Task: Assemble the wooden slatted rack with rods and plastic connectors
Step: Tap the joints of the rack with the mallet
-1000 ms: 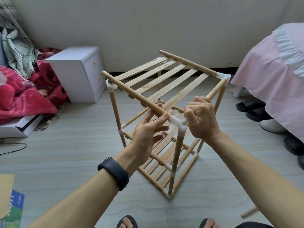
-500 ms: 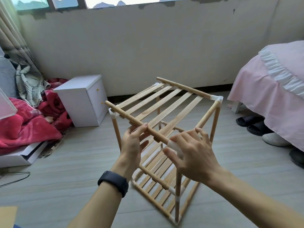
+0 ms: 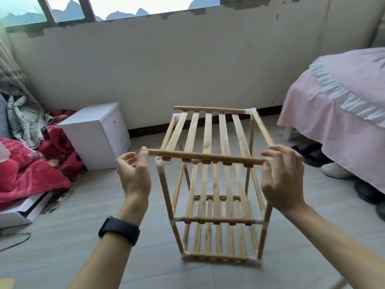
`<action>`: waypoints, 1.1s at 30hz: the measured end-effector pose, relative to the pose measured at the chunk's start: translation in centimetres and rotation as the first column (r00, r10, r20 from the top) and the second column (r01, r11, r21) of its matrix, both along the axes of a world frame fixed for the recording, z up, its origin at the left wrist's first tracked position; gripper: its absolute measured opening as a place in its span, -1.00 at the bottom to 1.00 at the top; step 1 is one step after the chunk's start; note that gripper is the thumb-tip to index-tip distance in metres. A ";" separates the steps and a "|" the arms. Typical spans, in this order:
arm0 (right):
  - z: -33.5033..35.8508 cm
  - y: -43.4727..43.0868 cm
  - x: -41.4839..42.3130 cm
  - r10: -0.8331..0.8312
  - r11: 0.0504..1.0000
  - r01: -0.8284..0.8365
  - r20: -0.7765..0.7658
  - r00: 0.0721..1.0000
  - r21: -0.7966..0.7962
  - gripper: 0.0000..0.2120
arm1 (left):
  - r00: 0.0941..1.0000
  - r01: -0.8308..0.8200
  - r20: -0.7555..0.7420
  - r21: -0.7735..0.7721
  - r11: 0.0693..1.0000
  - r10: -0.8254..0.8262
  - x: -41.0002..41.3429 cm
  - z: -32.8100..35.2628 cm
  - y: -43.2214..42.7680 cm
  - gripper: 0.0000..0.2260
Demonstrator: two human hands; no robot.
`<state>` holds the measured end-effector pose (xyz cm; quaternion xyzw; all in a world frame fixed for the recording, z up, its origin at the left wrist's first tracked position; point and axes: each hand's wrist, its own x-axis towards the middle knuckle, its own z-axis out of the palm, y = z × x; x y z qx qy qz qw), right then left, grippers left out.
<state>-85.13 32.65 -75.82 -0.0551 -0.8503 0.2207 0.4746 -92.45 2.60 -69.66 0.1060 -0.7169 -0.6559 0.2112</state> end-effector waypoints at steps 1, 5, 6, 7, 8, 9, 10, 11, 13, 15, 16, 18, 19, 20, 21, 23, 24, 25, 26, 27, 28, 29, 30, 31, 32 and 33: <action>0.2 -0.5 0.1 -0.031 0.999 0.031 -0.027 0.999 0.029 -0.80 | 0.991 0.096 0.092 0.034 0.995 -0.099 -0.6 -0.1 0.1 -0.52; 0.9 -4.7 0.8 0.244 0.968 -0.245 0.033 0.969 0.045 -0.90 | 0.835 0.468 0.241 0.158 0.869 -0.494 -1.1 -1.2 1.3 -0.34; 1.4 -6.0 1.1 0.357 0.933 -0.349 0.116 0.927 -0.084 -0.89 | 0.826 0.495 0.225 0.147 0.856 -0.517 -0.8 -1.2 1.5 -0.34; 2.0 -7.1 1.4 0.460 0.877 -0.407 0.201 0.865 -0.256 -0.86 | 0.819 0.513 0.214 0.141 0.846 -0.532 -0.7 -1.2 1.5 -0.32; 2.4 -8.1 1.6 0.549 0.804 -0.413 0.270 0.791 -0.428 -0.80 | 0.801 0.538 0.213 0.156 0.829 -0.560 -0.5 -1.2 1.4 -0.26; 2.8 -8.9 1.7 0.616 0.734 -0.379 0.316 0.722 -0.565 -0.71 | 0.772 0.571 0.216 0.178 0.801 -0.598 -0.4 -1.4 1.1 -0.20; 3.0 -9.5 1.5 0.666 0.666 -0.328 0.336 0.666 -0.670 -0.61 | 0.735 0.609 0.218 0.206 0.766 -0.642 -0.2 -1.5 0.8 -0.17; 3.1 -9.9 1.4 0.710 0.591 -0.271 0.331 0.621 -0.760 -0.53 | 0.697 0.644 0.215 0.233 0.729 -0.685 0.0 -1.7 0.6 -0.18; 3.4 -10.7 1.0 0.791 0.387 -0.167 0.234 0.565 -0.907 -0.43 | 0.611 0.704 0.201 0.302 0.642 -0.765 0.5 -2.0 0.1 -0.23; 3.7 -11.3 0.8 0.819 0.152 -0.105 0.066 0.570 -0.983 -0.43 | 0.510 0.759 0.184 0.363 0.540 -0.840 0.8 -2.4 -0.2 -0.23; 3.9 -11.5 0.7 0.811 0.053 -0.099 -0.015 0.585 -0.994 -0.48 | 0.466 0.777 0.183 0.384 0.500 -0.865 0.9 -2.6 -0.3 -0.20; 4.3 -11.7 0.5 0.773 -0.062 -0.128 -0.129 0.622 -0.990 -0.60 | 0.431 0.786 0.174 0.410 0.463 -0.886 1.1 -2.6 -0.2 -0.24; 4.5 -11.7 0.4 0.751 -0.099 -0.149 -0.172 0.638 -0.984 -0.64 | 0.436 0.781 0.156 0.423 0.459 -0.886 1.2 -2.6 -0.1 -0.30; 4.6 -11.6 0.3 0.729 -0.135 -0.168 -0.212 0.651 -0.977 -0.67 | 0.449 0.772 0.132 0.440 0.458 -0.884 1.3 -2.6 0.0 -0.35; 4.6 -11.5 0.2 0.707 -0.167 -0.181 -0.246 0.663 -0.969 -0.69 | 0.466 0.762 0.112 0.453 0.462 -0.878 1.2 -2.7 0.1 -0.39; 4.4 -11.1 0.0 0.671 -0.195 -0.196 -0.277 0.688 -0.961 -0.73 | 0.499 0.762 0.109 0.417 0.495 -0.860 1.1 -3.0 0.2 -0.44; 4.3 -10.9 -0.1 0.656 -0.190 -0.202 -0.277 0.702 -0.961 -0.74 | 0.511 0.766 0.126 0.382 0.517 -0.850 1.2 -3.0 0.2 -0.51; 4.2 -10.7 -0.2 0.641 -0.181 -0.208 -0.276 0.716 -0.961 -0.75 | 0.519 0.768 0.145 0.354 0.534 -0.843 1.3 -2.9 0.3 -0.58; 4.2 -10.5 -0.2 0.626 -0.171 -0.215 -0.275 0.730 -0.962 -0.76 | 0.527 0.767 0.164 0.331 0.550 -0.834 1.5 -2.7 0.5 -0.63; 4.1 -10.4 -0.3 0.615 -0.160 -0.219 -0.270 0.741 -0.963 -0.76 | 0.536 0.762 0.182 0.317 0.565 -0.824 1.7 -2.4 0.7 -0.66; 4.0 -10.2 -0.3 0.606 -0.145 -0.220 -0.263 0.751 -0.965 -0.77 | 0.546 0.754 0.199 0.307 0.581 -0.814 1.8 -2.3 0.9 -0.69; 3.9 -10.1 -0.3 0.599 -0.127 -0.221 -0.252 0.760 -0.967 -0.77 | 0.554 0.746 0.213 0.302 0.593 -0.805 1.9 -2.2 1.0 -0.71; 3.7 -10.0 -0.3 0.594 -0.104 -0.220 -0.238 0.768 -0.970 -0.77 | 0.560 0.744 0.222 0.290 0.602 -0.799 1.9 -2.2 1.0 -0.74; 3.5 -9.8 -0.4 0.590 -0.081 -0.219 -0.224 0.776 -0.972 -0.77 | 0.564 0.748 0.224 0.267 0.607 -0.794 1.8 -2.2 1.1 -0.75; 3.4 -9.6 -0.4 0.585 -0.063 -0.220 -0.215 0.782 -0.973 -0.78 | 0.571 0.759 0.225 0.220 0.612 -0.789 1.7 -2.3 1.1 -0.74; 3.2 -9.3 -0.3 0.579 -0.049 -0.221 -0.208 0.788 -0.974 -0.78 | 0.582 0.766 0.227 0.171 0.620 -0.781 1.7 -2.5 1.3 -0.70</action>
